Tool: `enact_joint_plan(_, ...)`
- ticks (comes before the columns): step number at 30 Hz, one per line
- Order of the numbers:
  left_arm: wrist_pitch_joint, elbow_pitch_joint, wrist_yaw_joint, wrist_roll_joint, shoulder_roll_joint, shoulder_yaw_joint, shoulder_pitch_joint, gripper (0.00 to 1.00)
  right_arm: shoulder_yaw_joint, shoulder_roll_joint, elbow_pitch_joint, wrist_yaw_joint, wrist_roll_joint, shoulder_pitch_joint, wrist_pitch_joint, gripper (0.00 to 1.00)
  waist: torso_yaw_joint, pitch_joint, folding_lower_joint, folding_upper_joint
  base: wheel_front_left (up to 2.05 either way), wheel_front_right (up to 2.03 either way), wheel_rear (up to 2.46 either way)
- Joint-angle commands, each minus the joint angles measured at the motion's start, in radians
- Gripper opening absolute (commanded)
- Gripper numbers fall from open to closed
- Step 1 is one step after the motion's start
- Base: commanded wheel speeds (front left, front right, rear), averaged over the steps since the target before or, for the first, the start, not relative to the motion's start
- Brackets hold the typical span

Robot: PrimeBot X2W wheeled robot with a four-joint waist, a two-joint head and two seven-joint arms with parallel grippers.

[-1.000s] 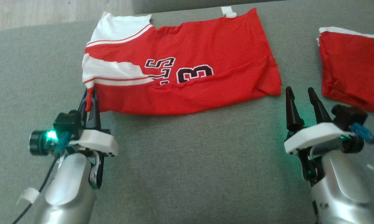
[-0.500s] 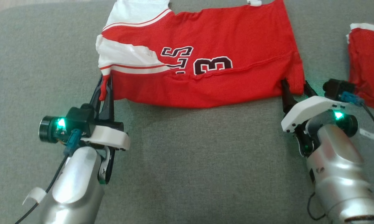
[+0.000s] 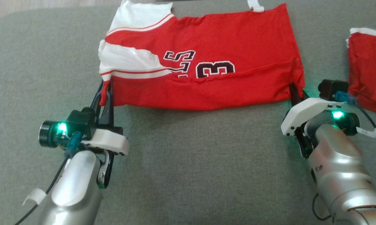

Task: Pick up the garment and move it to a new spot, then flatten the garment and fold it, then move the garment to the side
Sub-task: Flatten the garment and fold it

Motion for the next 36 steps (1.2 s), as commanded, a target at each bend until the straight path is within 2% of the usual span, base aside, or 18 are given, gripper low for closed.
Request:
enact_joint_plan(1,-0.003,-0.023,0.002,-0.012,0.034,0.038,-0.009,0.0,0.02,0.011,-0.013,-0.001,-0.001,-0.01,-0.018,0.0,-0.01,-0.019,0.0,0.0,0.0,0.0,0.0)
enact_joint_plan(11,0.009,0.002,0.008,-0.04,0.066,0.052,0.068,0.0,0.099,0.011,-0.037,-0.001,0.073,0.052,-0.049,0.0,-0.048,-0.133,0.0,0.0,0.0,0.0,0.0)
enact_joint_plan(19,0.062,-0.021,0.005,-0.054,0.094,0.042,0.143,0.0,0.156,0.011,-0.102,-0.001,0.163,0.148,-0.012,0.0,-0.07,-0.19,0.0,0.0,0.0,0.0,0.0)
enact_joint_plan(27,0.133,-0.074,0.002,-0.078,0.093,0.016,0.248,0.0,0.171,0.011,-0.243,-0.001,0.201,0.302,0.049,0.0,-0.089,-0.218,0.0,0.0,0.0,0.0,0.0)
enact_joint_plan(35,0.147,-0.091,0.008,-0.086,0.09,0.004,0.268,0.0,0.144,0.011,-0.428,-0.001,0.205,0.412,0.093,0.0,-0.109,-0.205,0.0,0.0,0.0,0.0,0.0)
enact_joint_plan(36,0.143,-0.092,0.007,-0.087,0.089,0.003,0.266,0.0,0.135,0.011,-0.449,-0.001,0.198,0.421,0.085,0.49,-0.11,-0.202,0.0,0.0,0.0,0.0,0.0)
